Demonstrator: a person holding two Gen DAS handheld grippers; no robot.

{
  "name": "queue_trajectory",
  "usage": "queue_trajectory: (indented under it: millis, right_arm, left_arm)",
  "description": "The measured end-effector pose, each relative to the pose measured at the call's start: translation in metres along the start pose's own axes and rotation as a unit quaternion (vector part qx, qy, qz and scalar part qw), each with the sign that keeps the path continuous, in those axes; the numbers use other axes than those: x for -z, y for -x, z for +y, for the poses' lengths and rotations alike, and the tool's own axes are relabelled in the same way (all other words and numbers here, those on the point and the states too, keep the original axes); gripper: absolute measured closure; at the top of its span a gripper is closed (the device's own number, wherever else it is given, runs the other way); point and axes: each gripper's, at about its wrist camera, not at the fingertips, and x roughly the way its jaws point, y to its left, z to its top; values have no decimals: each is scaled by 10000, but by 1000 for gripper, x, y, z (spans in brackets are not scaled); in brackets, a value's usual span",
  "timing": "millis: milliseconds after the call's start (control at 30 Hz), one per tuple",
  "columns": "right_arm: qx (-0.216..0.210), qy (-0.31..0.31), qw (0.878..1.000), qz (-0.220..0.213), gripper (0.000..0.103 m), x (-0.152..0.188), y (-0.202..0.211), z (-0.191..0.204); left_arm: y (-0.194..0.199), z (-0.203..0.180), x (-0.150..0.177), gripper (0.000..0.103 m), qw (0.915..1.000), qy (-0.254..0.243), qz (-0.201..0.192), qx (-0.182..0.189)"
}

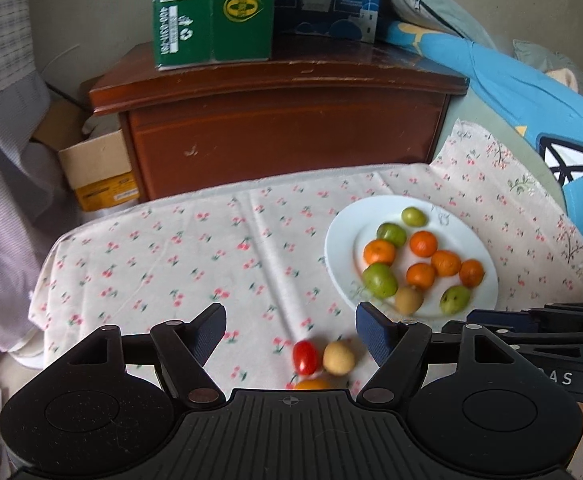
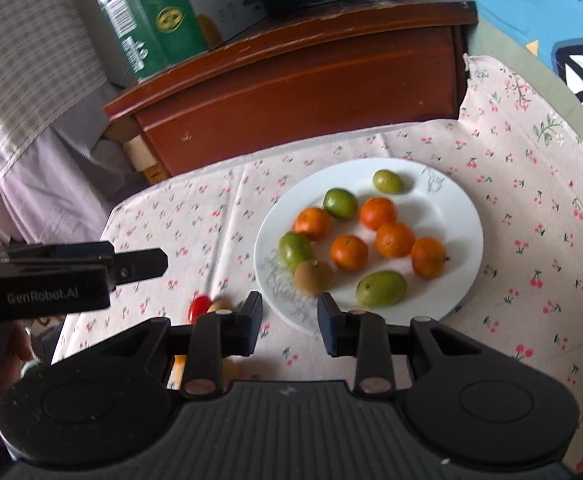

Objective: Organize fruits
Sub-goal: 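Withdraw both open tools from the plate toward the fruit pile, then grasp a brown fruit with the left tool while the right tool grasps a red cherry tomato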

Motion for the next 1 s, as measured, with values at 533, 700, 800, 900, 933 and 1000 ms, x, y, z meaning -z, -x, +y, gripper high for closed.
queue_trajectory:
  millis: [533, 700, 800, 900, 933, 1000]
  right_arm:
    - [-253, 515, 9970, 521, 71, 37, 0, 5]
    - [-352, 705, 9950, 607, 71, 43, -7, 11]
    - [-383, 807, 9939, 653, 71, 43, -13, 16]
    - [-380, 925, 9926, 692, 71, 45, -18, 21]
    - [-389, 965, 9921, 709, 72, 45, -19, 22]
    - [-353, 1048, 9912, 732, 72, 46, -22, 25]
  left_arm:
    - [2, -7, 55, 31, 9979, -417, 412, 272]
    - [1, -13, 69, 32, 9957, -754, 367, 406]
    - [-4, -15, 74, 33, 9943, -846, 445, 476]
    - [-7, -17, 77, 35, 9934, -930, 453, 496]
    - [-8, -16, 78, 35, 9933, -925, 479, 497]
    - [-10, -16, 79, 35, 9931, -922, 515, 502]
